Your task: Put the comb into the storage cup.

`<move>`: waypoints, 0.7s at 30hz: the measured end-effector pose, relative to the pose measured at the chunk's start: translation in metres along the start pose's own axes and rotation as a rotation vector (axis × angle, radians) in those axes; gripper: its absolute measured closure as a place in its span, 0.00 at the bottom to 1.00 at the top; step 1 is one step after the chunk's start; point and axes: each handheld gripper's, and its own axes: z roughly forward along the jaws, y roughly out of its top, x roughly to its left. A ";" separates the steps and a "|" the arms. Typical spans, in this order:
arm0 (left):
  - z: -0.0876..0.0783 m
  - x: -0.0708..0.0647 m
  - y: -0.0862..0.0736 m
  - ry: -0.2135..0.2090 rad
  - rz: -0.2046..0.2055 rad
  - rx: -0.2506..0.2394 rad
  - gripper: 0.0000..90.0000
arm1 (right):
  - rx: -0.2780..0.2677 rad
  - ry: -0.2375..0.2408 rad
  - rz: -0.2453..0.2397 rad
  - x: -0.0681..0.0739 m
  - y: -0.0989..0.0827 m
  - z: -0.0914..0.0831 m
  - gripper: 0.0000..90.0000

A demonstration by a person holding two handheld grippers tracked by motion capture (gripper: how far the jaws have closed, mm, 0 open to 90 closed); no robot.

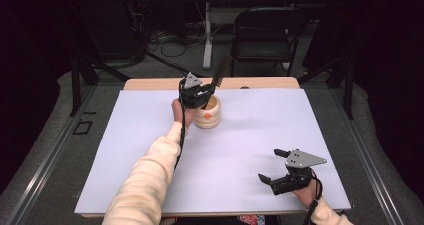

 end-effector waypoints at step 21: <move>0.003 -0.001 -0.008 -0.019 0.018 0.044 0.81 | -0.001 0.000 0.000 0.000 0.000 0.000 0.00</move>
